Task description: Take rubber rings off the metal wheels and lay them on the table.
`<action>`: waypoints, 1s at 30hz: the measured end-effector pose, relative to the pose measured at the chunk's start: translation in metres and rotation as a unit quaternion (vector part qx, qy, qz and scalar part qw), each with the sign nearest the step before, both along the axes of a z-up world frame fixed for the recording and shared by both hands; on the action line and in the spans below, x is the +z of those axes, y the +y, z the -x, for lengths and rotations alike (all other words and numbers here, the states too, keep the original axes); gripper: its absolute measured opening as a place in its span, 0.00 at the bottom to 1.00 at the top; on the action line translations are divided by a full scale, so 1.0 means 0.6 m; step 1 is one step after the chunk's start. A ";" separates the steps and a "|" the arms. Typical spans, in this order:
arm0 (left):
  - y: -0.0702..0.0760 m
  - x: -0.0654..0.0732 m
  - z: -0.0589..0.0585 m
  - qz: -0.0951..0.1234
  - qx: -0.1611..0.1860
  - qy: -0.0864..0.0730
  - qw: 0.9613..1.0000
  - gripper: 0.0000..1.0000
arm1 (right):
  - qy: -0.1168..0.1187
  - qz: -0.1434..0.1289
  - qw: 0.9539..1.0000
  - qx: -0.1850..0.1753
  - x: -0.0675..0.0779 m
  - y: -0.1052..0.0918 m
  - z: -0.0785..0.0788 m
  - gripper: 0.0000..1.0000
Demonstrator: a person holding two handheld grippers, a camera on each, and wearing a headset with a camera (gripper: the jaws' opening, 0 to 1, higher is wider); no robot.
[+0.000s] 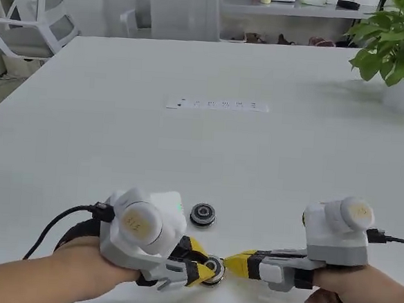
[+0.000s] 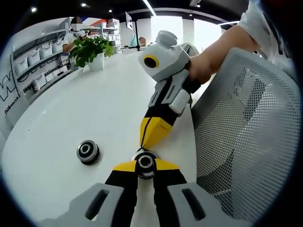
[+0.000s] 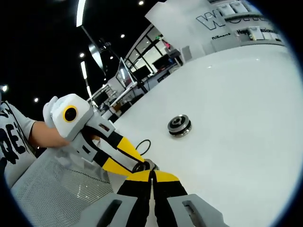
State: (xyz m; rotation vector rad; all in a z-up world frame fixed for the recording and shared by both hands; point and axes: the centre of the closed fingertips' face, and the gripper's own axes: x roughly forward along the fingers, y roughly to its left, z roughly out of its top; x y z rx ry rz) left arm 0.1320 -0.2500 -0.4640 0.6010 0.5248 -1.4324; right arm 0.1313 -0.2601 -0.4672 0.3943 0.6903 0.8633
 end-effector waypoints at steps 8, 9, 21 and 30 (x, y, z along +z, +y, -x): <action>0.000 0.002 0.003 -0.003 -0.001 -0.006 1.000 0.06 | 0.006 -0.007 1.000 -0.006 0.007 0.002 0.005 0.00; 0.000 0.002 0.003 -0.003 -0.001 -0.008 1.000 0.06 | 0.005 -0.008 1.000 -0.006 0.008 0.003 0.005 0.00; 0.002 0.002 0.004 -0.003 0.004 -0.008 1.000 0.06 | -0.010 -0.003 1.000 0.000 0.012 0.013 0.008 0.00; 0.001 0.002 0.005 -0.001 0.007 -0.009 1.000 0.06 | -0.036 -0.014 0.997 0.063 0.036 0.046 0.034 0.00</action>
